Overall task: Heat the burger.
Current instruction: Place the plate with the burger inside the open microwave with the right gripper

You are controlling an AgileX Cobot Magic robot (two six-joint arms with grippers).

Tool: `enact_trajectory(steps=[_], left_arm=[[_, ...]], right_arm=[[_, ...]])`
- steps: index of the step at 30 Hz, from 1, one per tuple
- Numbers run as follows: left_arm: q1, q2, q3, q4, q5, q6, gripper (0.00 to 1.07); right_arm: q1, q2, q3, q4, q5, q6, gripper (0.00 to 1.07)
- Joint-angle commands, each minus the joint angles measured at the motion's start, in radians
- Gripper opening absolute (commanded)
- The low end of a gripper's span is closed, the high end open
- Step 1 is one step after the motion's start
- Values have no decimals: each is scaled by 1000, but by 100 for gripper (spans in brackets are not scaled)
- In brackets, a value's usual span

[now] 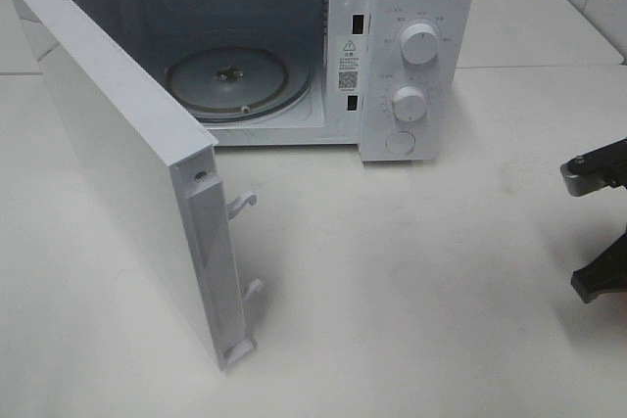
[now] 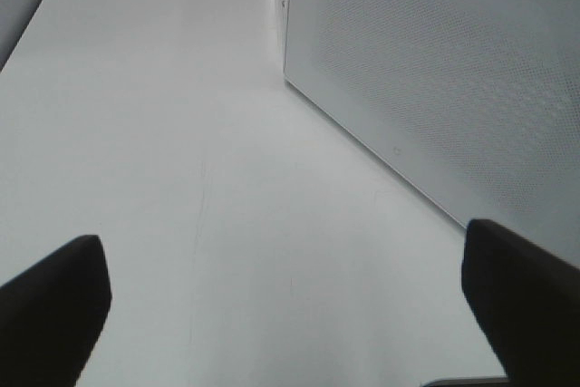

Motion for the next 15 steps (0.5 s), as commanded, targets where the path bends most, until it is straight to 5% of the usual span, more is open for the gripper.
enact_trajectory(steps=[1, 15], left_arm=[[2, -16, 0, -5, -8, -1, 98], [2, -16, 0, -5, -8, -1, 98]], right_arm=[[17, -33, -2, -62, 43, 23, 0], [130, -160, -2, -95, 141, 31, 0]])
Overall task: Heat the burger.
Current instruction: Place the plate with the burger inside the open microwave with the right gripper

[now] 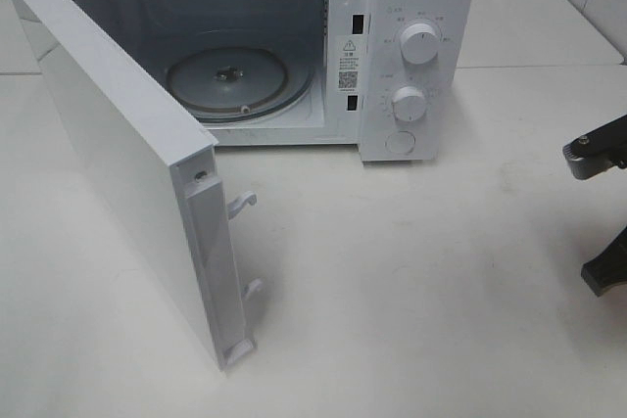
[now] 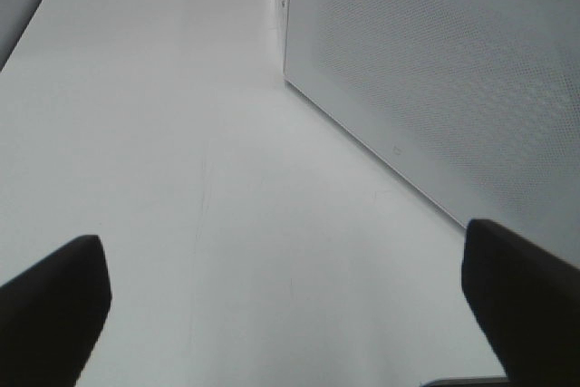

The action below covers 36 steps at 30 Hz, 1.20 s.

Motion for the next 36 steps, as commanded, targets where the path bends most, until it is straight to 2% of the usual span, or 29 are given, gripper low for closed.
enact_trajectory(steps=[1, 28, 36], left_arm=[[2, -16, 0, -5, -8, -1, 98], [2, -16, 0, -5, -8, -1, 98], [2, -16, 0, -5, -8, -1, 98]], right_arm=[[35, -32, -3, -51, 40, 5, 0], [392, -72, -3, -69, 64, -138, 0], [502, -72, -3, -116, 63, -184, 0]])
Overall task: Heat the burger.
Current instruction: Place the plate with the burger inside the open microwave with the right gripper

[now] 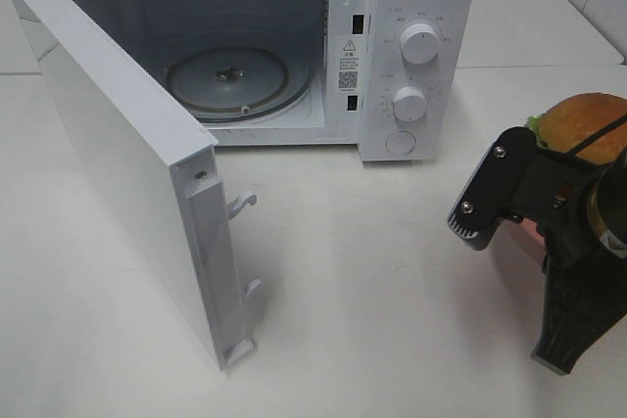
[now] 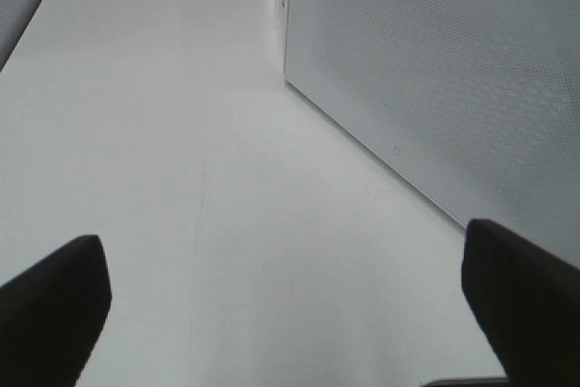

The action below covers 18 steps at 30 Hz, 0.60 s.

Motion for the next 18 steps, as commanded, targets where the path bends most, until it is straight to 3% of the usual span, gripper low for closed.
enact_trajectory(steps=[1, 8, 18], left_arm=[[2, -16, 0, -5, -8, -1, 98], [2, -16, 0, -5, -8, -1, 98], [2, -16, 0, -5, -8, -1, 98]], right_arm=[[58, -12, -3, -87, 12, -38, 0], [150, -12, -3, -88, 1, -161, 0], [198, -12, -3, -83, -30, -315, 0]])
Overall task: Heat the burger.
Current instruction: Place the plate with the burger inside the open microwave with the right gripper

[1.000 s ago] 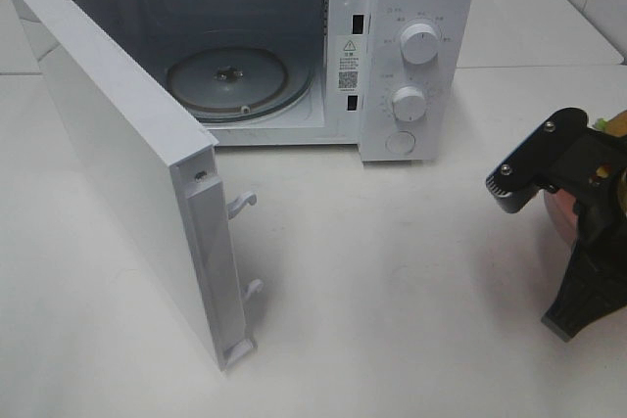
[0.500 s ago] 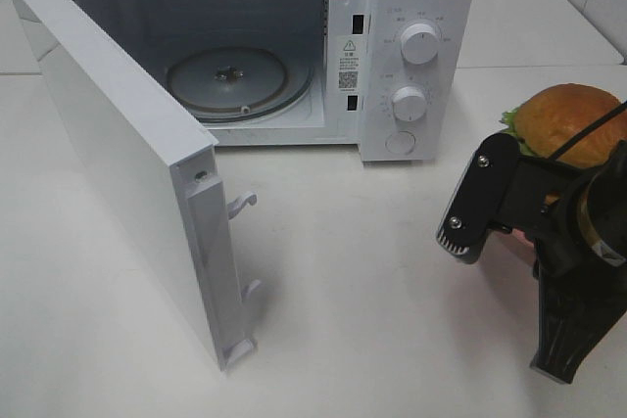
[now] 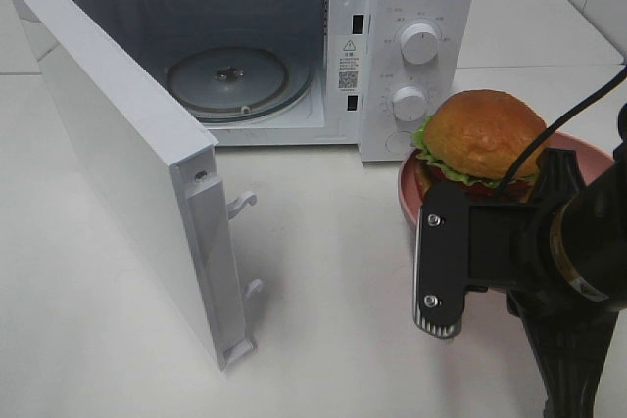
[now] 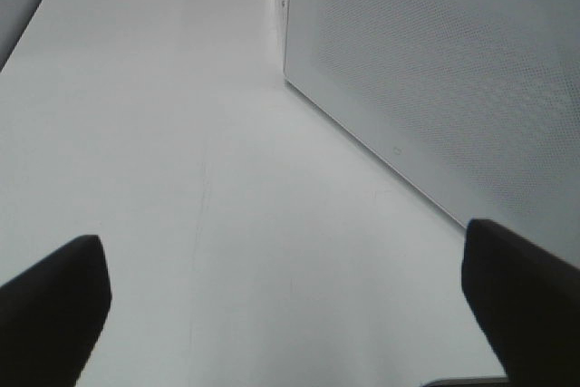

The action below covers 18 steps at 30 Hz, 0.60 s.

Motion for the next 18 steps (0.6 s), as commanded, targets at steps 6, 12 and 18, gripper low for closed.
enact_trajectory(steps=[6, 12, 18], left_arm=[[2, -16, 0, -5, -8, -1, 98], [2, -16, 0, -5, -8, -1, 98], [2, -16, 0, -5, -8, -1, 98]], right_arm=[[10, -12, -3, -19, -47, -193, 0], [10, -12, -3, 14, -81, -195, 0], [10, -12, -3, 15, -142, -331, 0]])
